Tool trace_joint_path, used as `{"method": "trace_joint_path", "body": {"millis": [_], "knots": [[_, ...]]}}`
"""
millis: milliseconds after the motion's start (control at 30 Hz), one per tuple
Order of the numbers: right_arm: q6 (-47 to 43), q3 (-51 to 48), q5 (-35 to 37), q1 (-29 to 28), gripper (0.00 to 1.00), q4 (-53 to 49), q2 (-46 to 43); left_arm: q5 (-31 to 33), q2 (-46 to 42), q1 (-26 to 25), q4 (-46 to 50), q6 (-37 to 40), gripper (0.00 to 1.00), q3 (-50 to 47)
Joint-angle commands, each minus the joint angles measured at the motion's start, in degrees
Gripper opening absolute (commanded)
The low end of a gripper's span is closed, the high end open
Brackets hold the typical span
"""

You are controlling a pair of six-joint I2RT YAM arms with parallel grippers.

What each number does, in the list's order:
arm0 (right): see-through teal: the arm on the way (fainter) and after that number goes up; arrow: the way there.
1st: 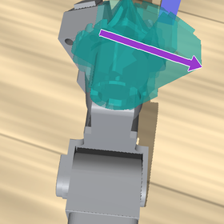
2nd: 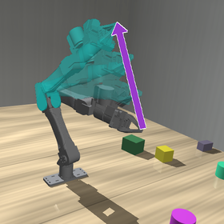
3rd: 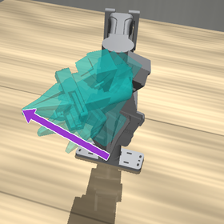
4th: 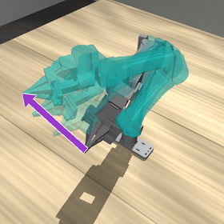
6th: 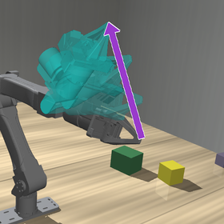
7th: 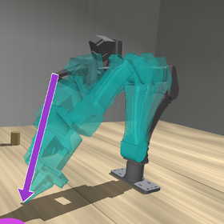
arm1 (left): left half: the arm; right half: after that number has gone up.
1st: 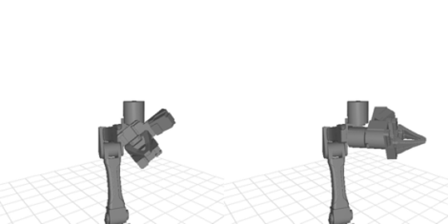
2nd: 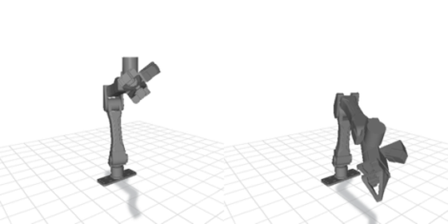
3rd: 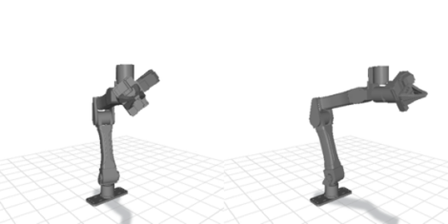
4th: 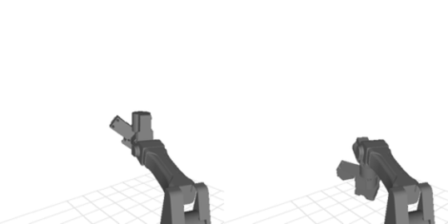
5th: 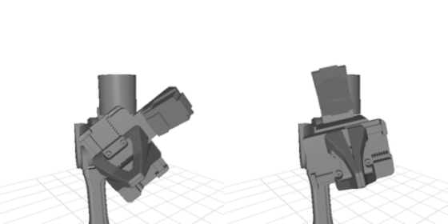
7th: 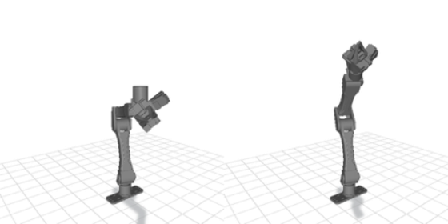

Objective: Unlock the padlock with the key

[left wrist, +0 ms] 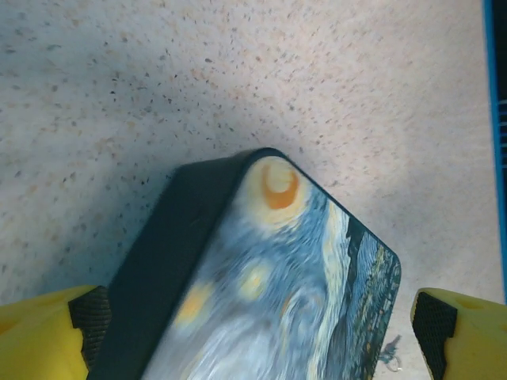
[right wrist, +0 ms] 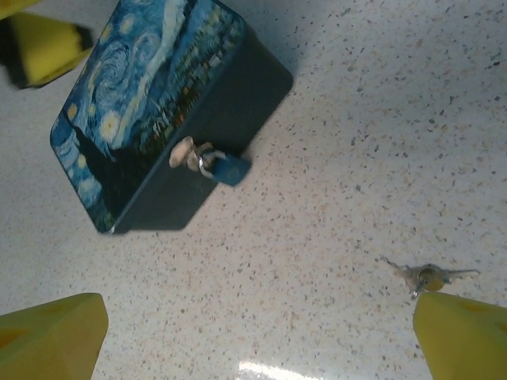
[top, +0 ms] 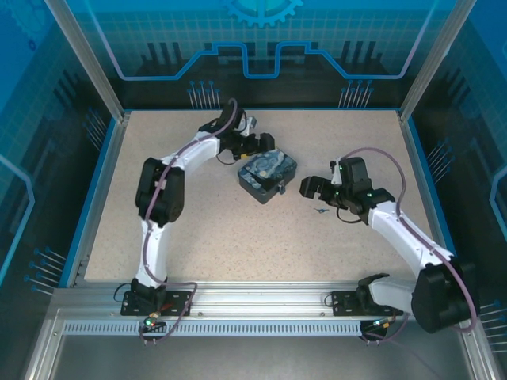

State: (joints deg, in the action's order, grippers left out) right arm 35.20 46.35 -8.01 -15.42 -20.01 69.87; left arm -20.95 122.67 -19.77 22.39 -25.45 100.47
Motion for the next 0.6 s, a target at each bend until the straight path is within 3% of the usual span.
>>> {"method": "trace_joint_path", "body": {"millis": [0,333,467,567], "knots": [[0.15,6.57,-0.66,0.37,1.0,1.27,5.03,5.47,-12.86,2.92,-10.19,-5.77,0.99,-8.28],[0.72,34.76,-11.55,5.61,0.99,-0.74,36.83,11.75,-37.06,2.9,-20.71,-18.17,0.99,-39.91],[2.96,44.0,-16.73,5.43,0.97,-1.99,47.73,13.3,-41.75,2.21,-20.09,-20.05,0.99,-45.79],[4.55,44.51,-19.27,4.69,0.95,-0.61,50.33,13.73,-43.85,1.93,-20.59,-20.69,0.99,-48.86]]}}
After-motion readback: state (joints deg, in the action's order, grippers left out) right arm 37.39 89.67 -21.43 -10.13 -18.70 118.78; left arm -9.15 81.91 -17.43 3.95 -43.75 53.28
